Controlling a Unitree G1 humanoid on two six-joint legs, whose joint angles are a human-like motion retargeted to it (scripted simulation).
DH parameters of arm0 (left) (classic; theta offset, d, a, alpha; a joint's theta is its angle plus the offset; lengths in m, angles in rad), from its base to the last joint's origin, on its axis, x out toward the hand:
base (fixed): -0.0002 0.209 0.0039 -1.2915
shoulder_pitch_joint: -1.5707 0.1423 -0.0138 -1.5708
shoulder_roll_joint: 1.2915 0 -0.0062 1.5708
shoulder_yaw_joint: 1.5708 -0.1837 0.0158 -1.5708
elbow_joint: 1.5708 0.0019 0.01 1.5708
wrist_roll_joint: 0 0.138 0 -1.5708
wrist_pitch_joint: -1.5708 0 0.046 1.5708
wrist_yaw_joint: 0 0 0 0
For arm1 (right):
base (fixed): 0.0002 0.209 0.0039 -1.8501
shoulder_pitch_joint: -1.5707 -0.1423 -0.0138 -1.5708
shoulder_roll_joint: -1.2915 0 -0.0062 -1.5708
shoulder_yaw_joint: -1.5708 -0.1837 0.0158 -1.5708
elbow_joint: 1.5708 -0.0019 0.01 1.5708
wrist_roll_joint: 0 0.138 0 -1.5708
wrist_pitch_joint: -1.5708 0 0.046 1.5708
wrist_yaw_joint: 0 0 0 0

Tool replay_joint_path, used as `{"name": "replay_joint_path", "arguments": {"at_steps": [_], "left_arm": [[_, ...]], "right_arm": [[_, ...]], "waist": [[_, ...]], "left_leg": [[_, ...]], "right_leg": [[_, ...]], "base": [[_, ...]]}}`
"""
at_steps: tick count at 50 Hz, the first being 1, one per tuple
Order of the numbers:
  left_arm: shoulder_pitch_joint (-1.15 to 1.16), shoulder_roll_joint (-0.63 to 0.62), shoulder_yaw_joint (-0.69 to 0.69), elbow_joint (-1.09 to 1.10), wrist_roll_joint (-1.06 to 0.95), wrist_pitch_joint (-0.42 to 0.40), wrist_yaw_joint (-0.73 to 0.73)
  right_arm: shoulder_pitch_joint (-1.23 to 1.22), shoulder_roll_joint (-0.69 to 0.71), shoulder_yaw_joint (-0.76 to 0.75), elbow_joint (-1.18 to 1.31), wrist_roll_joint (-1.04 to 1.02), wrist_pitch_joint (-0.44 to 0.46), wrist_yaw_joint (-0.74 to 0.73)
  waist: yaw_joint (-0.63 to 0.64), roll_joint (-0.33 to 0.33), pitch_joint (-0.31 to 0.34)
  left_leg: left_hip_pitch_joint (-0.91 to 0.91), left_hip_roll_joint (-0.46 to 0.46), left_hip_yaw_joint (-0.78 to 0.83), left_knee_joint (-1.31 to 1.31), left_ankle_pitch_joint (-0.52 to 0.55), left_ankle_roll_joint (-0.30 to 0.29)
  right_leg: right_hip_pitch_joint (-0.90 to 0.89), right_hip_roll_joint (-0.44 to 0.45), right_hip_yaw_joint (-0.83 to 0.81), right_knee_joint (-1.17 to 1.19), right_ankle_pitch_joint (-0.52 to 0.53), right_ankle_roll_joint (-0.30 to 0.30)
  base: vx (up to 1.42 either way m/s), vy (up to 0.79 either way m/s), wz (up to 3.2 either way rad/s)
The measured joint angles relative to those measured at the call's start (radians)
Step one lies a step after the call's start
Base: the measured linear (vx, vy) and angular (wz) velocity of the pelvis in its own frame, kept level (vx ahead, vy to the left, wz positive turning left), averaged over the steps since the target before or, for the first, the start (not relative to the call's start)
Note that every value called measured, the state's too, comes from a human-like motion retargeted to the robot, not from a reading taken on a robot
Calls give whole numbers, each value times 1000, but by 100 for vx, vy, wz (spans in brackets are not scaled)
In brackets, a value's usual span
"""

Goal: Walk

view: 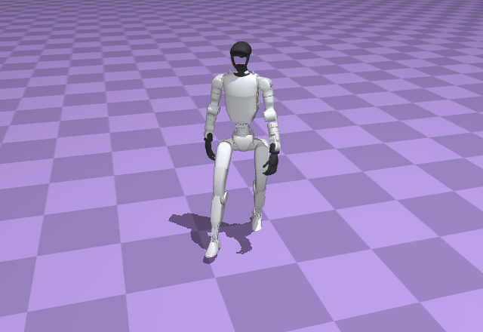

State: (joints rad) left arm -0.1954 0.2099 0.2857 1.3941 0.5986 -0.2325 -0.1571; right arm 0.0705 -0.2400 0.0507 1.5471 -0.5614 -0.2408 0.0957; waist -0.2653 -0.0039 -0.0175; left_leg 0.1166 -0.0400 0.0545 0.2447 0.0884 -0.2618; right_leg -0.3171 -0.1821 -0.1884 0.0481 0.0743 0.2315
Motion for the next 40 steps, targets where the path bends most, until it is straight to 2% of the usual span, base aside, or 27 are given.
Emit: {"name": "replay_joint_path", "arguments": {"at_steps": [3,5,6,7,10,13,14,15,20,23,25,30,34,37,40], "left_arm": [[34,-8,30,49,27,26,19],[67,-3,42,82,38,47,21],[90,-3,51,93,43,57,22],[115,-4,62,101,48,66,23],[200,-19,119,105,53,78,28],[284,-37,162,103,32,81,30],[310,-41,172,102,28,82,31],[335,-43,182,100,26,83,32],[409,-48,218,113,29,102,31],[431,-51,237,123,28,112,32],[439,-52,245,123,26,115,30],[423,-56,260,100,16,108,25],[399,-60,266,72,0,92,20],[377,-54,261,65,-13,84,18],[335,-39,248,71,-18,85,19]], "right_arm": [[-64,7,1,-6,15,-4,-12],[-97,16,11,-15,28,-14,-16],[-110,21,16,-21,27,-15,-14],[-124,27,21,-28,23,-16,-13],[-178,38,43,-48,-6,-13,-22],[-229,46,61,-65,-19,-18,-38],[-240,51,65,-71,-18,-22,-40],[-250,56,67,-77,-15,-28,-42],[-290,73,73,-104,-4,-49,-42],[-295,79,77,-98,-11,-52,-43],[-287,82,77,-89,-20,-50,-43],[-233,74,81,-67,-34,-45,-39],[-183,54,86,-48,-50,-30,-30],[-132,40,83,-39,-60,-20,-27],[-93,20,77,-30,-37,-20,-18]], "waist": [[-26,-40,13],[-10,-77,2],[-2,-86,-5],[4,-92,-10],[16,-94,5],[51,-87,22],[67,-83,27],[84,-78,31],[101,-46,58],[87,-56,60],[86,-71,50],[119,-82,30],[157,-77,19],[158,-90,-13],[150,-85,-12]], "left_leg": [[-115,-86,129,238,233,0],[-214,-56,263,423,311,0],[-247,-35,276,481,333,0],[-275,-13,283,530,332,0],[-333,36,248,580,209,0],[-401,-12,139,501,89,0],[-417,-14,114,454,54,17],[-431,-12,94,400,25,43],[-447,9,58,51,-5,297],[-450,-21,15,-150,-8,438],[-453,-30,28,-268,1,484],[-469,-25,54,-304,-41,485],[-470,-12,48,-226,-32,434],[-488,-22,22,-166,-74,411],[-461,-16,25,-155,-111,400]], "right_leg": [[18,-111,-22,29,-19,5],[40,-148,-62,21,-36,-7],[55,-134,-70,14,-48,-24],[73,-118,-79,7,-59,-39],[144,-61,-96,-10,-93,-76],[198,-7,-85,-20,-120,-103],[215,15,-85,-22,-130,-115],[231,37,-84,-24,-140,-126],[305,110,-91,-19,-200,-175],[356,117,-111,-22,-235,-197],[380,112,-116,-20,-258,-209],[415,136,-70,13,-320,-243],[436,179,-18,45,-317,-261],[432,183,4,77,-230,-247],[433,194,6,140,-63,-221]], "base": [[51,21,90],[42,-12,23],[50,-41,0],[65,-51,-8],[61,-34,-25],[51,-16,-61],[55,-18,-76],[52,-13,-63],[49,-1,-10],[50,1,22],[52,1,3],[52,6,-28],[58,11,-59],[49,9,-43],[45,14,-24]]}}
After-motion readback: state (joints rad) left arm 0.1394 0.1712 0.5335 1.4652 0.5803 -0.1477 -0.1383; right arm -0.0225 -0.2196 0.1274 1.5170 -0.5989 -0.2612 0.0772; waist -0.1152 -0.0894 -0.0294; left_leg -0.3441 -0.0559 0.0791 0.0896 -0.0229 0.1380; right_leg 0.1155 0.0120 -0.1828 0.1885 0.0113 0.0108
